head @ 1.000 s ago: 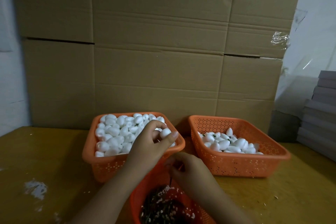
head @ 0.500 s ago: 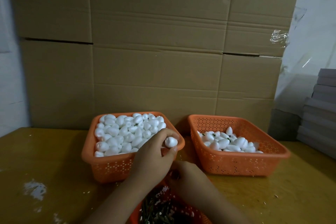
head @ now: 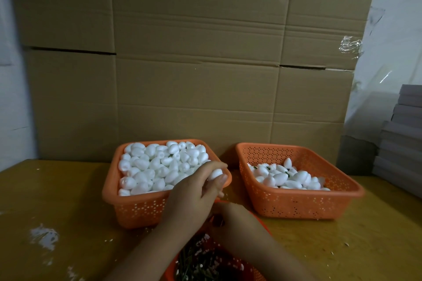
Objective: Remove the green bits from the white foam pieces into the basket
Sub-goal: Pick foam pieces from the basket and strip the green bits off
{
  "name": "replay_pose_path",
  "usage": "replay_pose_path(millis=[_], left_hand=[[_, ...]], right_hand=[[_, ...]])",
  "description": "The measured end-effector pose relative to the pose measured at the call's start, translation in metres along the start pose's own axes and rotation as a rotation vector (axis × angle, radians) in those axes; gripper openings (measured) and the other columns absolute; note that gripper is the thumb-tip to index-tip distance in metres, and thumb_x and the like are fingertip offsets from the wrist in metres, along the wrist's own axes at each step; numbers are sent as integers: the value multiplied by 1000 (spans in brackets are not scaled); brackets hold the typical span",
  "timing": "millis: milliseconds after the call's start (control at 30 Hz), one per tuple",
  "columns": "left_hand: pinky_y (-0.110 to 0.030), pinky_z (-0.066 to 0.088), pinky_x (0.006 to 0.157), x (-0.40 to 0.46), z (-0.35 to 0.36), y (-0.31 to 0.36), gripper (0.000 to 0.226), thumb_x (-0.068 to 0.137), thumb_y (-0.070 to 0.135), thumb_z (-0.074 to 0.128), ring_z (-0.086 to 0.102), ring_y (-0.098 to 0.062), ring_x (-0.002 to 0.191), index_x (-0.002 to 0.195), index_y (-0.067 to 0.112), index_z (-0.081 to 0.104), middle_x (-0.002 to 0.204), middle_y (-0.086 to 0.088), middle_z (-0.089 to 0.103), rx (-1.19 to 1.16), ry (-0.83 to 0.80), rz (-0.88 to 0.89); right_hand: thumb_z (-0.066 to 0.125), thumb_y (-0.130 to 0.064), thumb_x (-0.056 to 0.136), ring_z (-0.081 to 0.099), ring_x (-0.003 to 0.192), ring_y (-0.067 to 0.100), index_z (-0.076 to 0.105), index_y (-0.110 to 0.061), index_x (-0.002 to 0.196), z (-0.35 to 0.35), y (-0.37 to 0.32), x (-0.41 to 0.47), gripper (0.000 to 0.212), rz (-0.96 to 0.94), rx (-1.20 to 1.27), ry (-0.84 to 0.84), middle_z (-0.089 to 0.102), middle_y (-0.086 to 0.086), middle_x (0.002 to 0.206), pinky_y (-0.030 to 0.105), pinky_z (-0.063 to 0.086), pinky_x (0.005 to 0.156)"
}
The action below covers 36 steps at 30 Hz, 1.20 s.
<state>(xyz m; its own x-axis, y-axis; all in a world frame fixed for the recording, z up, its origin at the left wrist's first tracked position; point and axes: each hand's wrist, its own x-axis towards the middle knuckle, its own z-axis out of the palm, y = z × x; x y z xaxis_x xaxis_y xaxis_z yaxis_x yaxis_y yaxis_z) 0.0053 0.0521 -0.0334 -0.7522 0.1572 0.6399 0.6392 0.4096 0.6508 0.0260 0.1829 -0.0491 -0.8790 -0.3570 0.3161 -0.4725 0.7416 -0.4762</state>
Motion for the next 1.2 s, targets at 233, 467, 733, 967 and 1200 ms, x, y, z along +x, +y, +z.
replay_pose_path(millis=[233,467,733,967,1200], left_hand=[[-21,50,62,1,-1,4,40,69,75,51,65,-2,73,95,45,46,80,20,66,46,130,-22],[-34,53,89,2,-2,1,38,92,26,65,65,1,102,114,49,44,114,24,66,-14,111,-91],[-15,48,80,3,-5,0,43,85,8,71,54,13,107,102,46,59,112,36,57,135,205,66],[-16,41,60,5,-6,-2,30,75,20,82,51,-2,82,98,30,67,96,21,45,313,370,63],[-12,39,58,3,-5,0,26,81,35,72,57,3,78,92,41,50,96,28,55,211,268,34]], right_hand=[[54,-10,84,61,89,-5,71,-28,102,-1,-2,0,30,15,17,-29,71,-14,104,10,45,79],[54,-13,83,62,94,1,72,-26,102,-4,-4,0,29,24,18,-45,71,-13,104,20,48,85],[58,-15,86,60,88,-2,73,-27,98,-3,-4,-1,23,14,23,-42,71,-15,101,14,46,80],[62,-22,88,60,92,-3,74,-27,97,-2,-4,-1,16,16,26,-34,70,-18,101,10,44,81],[61,-20,88,57,86,-5,73,-27,98,-4,-6,-2,17,6,16,-37,69,-17,101,6,41,75]])
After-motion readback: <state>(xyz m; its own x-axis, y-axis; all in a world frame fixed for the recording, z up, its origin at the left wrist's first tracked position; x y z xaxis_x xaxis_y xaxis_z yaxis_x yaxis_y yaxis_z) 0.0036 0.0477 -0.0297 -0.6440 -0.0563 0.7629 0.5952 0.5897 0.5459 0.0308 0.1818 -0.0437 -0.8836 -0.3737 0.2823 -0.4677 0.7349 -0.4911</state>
